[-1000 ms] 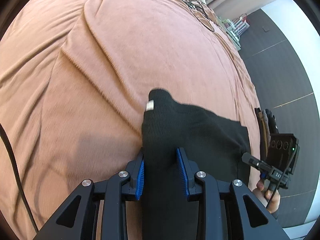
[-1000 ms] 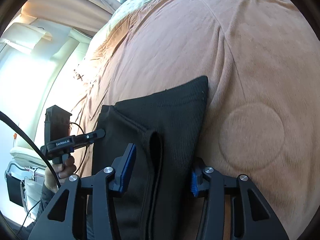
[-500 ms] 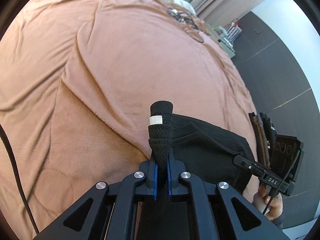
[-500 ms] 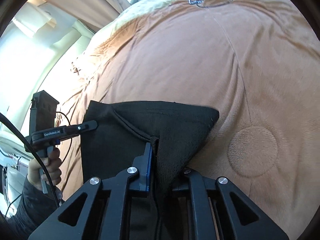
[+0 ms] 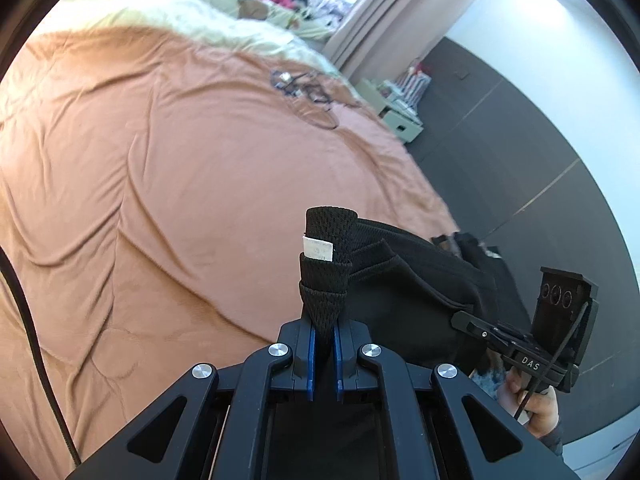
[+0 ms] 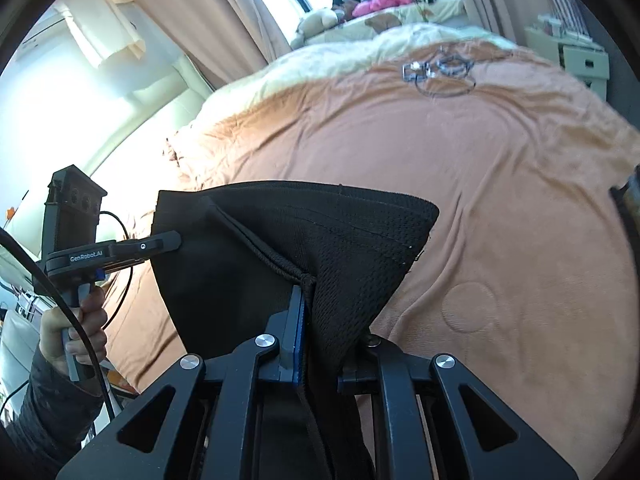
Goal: Fold small clothes
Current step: 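Lift the folded shirt with both grippers and carry it to the clothes stack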
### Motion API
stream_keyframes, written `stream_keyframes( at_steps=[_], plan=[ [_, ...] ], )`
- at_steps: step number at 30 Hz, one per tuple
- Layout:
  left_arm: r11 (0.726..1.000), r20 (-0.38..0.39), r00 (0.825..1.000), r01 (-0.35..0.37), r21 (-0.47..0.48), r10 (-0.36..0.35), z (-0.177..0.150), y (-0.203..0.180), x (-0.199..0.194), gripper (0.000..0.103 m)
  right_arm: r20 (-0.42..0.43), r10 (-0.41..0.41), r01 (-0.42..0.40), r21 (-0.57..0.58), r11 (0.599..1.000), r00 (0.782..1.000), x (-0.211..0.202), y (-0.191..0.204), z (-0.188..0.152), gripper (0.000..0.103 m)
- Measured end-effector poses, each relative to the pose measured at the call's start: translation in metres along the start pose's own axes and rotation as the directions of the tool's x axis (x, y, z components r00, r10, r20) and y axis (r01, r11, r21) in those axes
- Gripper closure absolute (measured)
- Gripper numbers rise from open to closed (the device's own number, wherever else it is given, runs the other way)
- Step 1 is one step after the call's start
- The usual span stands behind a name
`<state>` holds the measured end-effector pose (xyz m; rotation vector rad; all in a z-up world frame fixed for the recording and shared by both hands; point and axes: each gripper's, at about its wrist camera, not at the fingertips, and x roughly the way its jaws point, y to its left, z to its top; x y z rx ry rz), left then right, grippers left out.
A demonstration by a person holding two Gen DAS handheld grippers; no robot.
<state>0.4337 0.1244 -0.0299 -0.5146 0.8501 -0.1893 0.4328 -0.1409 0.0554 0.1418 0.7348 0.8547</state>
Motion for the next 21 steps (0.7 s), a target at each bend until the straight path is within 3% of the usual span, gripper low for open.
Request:
stream_keyframes(
  at_steps=[10, 21],
  plan=[
    [0.991, 0.062, 0.996, 0.063, 0.116, -0.071, 0.004, -0.088, -0.04, 0.096, 0.134, -0.081, 0.09, -0.062, 0.994, 0.988, -0.124, 0.033, -0.02, 0.095],
    [0.964, 0.04, 0.985, 0.154, 0.216, -0.166, 0.006, -0.197, -0.035, 0.096, 0.242, -0.214, 0.231, -0.044, 0.972, 0.946, -0.255, 0.039, -0.053, 0.095]
  ],
)
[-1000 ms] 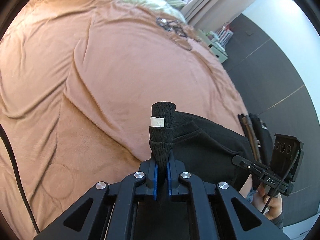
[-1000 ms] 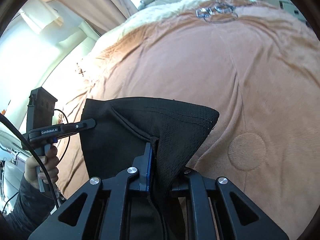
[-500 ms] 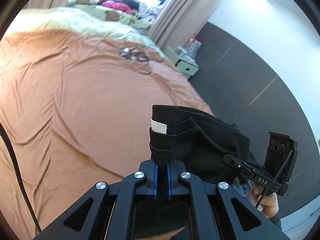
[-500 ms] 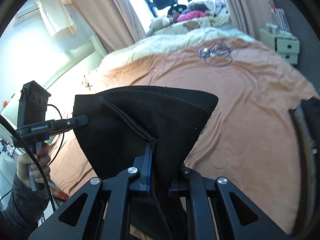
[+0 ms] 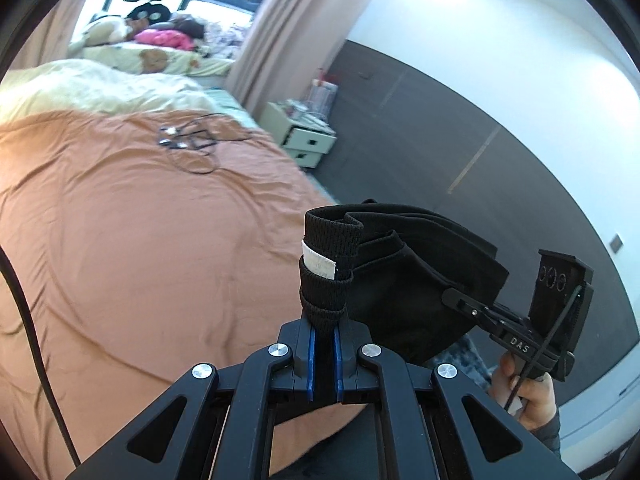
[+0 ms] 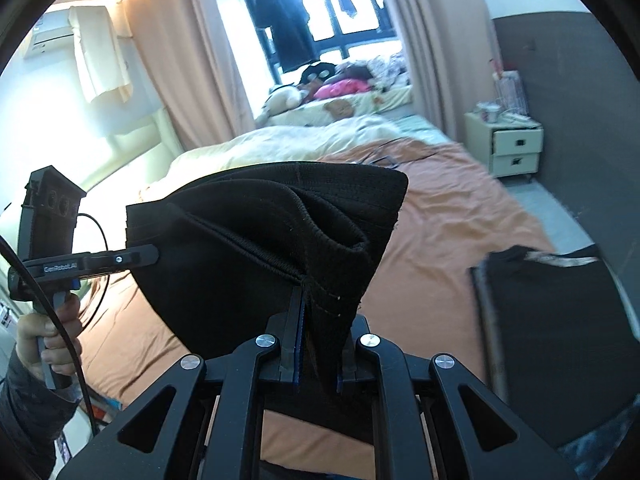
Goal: Fold small clothes
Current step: 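Lift the folded shirt with both grippers and carry it to the clothes stack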
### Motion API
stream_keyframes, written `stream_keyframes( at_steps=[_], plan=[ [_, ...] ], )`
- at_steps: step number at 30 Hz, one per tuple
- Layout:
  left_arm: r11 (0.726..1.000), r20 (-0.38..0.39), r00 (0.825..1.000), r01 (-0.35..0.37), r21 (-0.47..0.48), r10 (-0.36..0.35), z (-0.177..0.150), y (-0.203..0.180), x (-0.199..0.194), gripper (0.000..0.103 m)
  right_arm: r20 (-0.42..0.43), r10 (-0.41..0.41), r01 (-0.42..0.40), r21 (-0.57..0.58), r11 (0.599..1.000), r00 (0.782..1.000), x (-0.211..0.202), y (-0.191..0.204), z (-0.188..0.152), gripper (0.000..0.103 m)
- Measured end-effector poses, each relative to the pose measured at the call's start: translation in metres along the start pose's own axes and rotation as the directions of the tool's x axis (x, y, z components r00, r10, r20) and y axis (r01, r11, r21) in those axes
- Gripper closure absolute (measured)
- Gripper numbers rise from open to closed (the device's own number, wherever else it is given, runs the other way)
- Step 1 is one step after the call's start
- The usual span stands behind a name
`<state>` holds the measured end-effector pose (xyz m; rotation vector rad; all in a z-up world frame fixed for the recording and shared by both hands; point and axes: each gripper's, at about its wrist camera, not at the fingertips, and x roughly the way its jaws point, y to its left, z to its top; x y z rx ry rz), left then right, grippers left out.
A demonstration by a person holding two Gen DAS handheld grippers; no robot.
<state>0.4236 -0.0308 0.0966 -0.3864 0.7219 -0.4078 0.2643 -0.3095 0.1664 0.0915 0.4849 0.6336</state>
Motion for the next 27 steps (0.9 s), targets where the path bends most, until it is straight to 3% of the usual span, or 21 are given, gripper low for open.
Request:
stream_keyframes(
  at_steps=[10, 19, 27],
  plan=[
    [0.989, -0.046, 0.993, 0.111, 0.099, -0.107, 0.007, -0.105, 0.042, 0.096, 0.082, -0.101, 0.099, 0.024, 0.995, 0.991, -0.111, -0.019, -0.029, 0.095],
    [0.961, -0.1, 0.974, 0.218, 0.168, -0.203, 0.007, -0.192, 0.078, 0.096, 0.154, -0.212, 0.205, 0.061, 0.977, 0.965, -0.18, -0.02, -0.055, 0.096],
    [0.931, -0.149, 0.95, 0.301, 0.207, -0.275, 0.003, -0.248, 0.108, 0.096, 0.178, -0.306, 0.293, 0.096, 0.951, 0.935, -0.189, -0.005, -0.069, 0.096]
  ],
)
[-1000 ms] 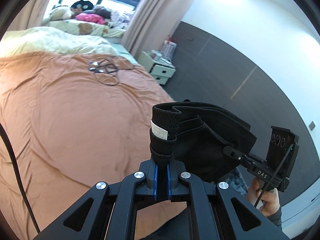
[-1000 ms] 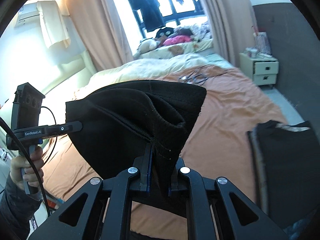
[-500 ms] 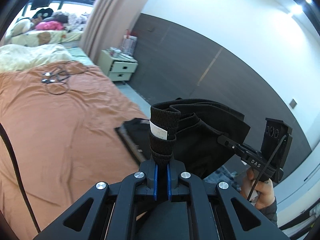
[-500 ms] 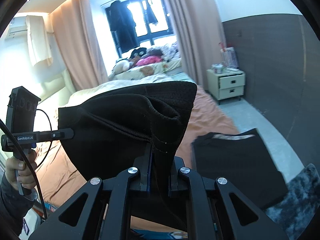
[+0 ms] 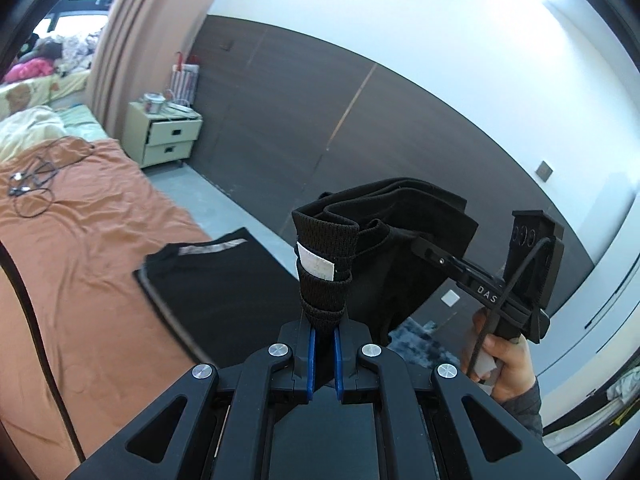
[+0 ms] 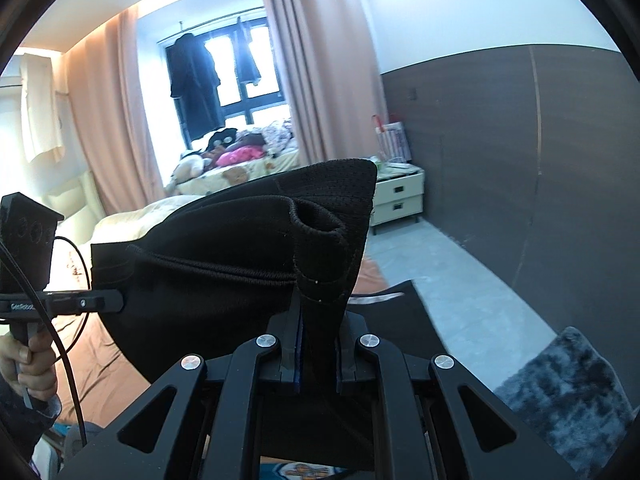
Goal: Fold small clothes
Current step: 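Lift the folded shirt with both grippers and carry it to the clothes stack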
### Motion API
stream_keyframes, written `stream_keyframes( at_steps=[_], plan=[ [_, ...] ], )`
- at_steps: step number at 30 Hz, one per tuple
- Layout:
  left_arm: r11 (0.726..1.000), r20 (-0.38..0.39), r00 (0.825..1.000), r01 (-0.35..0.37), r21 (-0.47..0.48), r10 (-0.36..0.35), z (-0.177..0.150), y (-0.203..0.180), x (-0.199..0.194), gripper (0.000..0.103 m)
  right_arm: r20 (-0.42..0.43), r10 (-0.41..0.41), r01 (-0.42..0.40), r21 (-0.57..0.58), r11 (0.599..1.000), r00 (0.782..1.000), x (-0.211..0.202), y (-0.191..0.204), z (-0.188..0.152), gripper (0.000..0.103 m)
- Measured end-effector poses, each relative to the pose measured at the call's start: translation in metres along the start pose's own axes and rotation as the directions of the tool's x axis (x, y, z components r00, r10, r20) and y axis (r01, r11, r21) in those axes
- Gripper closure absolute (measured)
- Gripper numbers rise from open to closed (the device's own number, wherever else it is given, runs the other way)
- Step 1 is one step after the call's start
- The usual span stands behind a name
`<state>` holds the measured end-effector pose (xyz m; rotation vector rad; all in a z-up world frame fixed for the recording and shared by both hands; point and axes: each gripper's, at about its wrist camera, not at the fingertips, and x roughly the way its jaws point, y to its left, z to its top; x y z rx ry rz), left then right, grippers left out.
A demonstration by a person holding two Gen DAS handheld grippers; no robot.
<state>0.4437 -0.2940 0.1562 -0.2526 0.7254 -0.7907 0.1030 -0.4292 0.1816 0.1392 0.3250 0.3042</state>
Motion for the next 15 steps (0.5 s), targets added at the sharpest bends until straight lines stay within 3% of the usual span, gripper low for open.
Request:
stream_keyframes(
  at_steps=[7, 15],
  plan=[
    [0.998, -0.043, 0.997, 0.057, -0.021, -0.057, 0.004, 0.0, 0.043, 0.096, -0.003, -0.053, 0.053, 0.012, 0.999, 0.999, 0.008, 0.017, -0.007, 0.096],
    [0.997, -0.101, 0.995, 0.018, -0.069, -0.025, 0.013, 0.045, 0.098, 0.096, -0.06, -0.093, 0.096, 0.052, 0.994, 0.994, 0.065, 0.039, -0.019, 0.096]
  ],
)
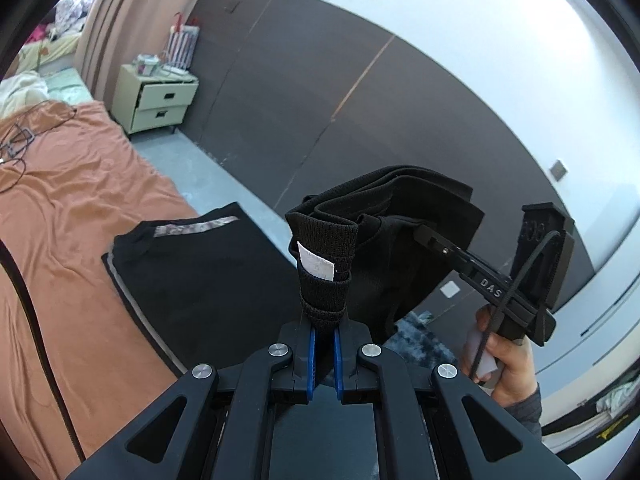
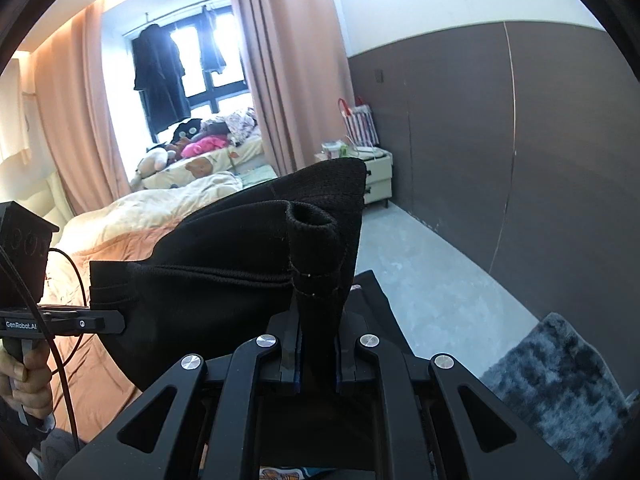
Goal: Fold small clothes
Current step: 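Lift the folded shirt with both grippers and carry it to the clothes stack, then lower the shirt onto the stack and open both grippers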
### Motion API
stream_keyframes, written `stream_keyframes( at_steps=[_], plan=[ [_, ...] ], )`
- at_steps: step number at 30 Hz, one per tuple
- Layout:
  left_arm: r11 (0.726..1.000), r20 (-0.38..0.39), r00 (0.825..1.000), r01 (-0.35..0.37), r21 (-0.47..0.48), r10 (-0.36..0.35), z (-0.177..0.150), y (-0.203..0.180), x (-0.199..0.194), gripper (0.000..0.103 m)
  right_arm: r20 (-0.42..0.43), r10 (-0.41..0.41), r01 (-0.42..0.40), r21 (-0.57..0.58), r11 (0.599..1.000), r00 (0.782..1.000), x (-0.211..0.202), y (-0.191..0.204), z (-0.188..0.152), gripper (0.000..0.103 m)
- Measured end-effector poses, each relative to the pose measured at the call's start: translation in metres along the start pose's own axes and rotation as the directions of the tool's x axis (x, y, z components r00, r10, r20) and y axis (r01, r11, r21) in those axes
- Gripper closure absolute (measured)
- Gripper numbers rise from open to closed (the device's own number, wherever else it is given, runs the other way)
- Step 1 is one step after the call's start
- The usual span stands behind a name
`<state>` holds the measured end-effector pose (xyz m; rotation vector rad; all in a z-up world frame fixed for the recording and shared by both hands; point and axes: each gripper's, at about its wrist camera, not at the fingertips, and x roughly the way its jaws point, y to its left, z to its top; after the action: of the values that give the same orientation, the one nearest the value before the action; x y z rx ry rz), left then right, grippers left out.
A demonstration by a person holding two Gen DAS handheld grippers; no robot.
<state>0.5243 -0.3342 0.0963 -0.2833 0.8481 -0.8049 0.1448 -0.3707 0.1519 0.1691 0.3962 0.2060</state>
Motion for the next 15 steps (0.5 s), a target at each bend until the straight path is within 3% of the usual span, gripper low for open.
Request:
stream_keyframes(
  at_steps=[15],
  plan=[
    [0.996, -0.036, 0.998, -0.049, -0.076, 0.047, 0.043, 0.092, 0.066, 0.096, -0.113, -0.041, 0.043, 0.011, 0.999, 0.993, 0.089, 0.058, 0.008, 0.097]
  ],
)
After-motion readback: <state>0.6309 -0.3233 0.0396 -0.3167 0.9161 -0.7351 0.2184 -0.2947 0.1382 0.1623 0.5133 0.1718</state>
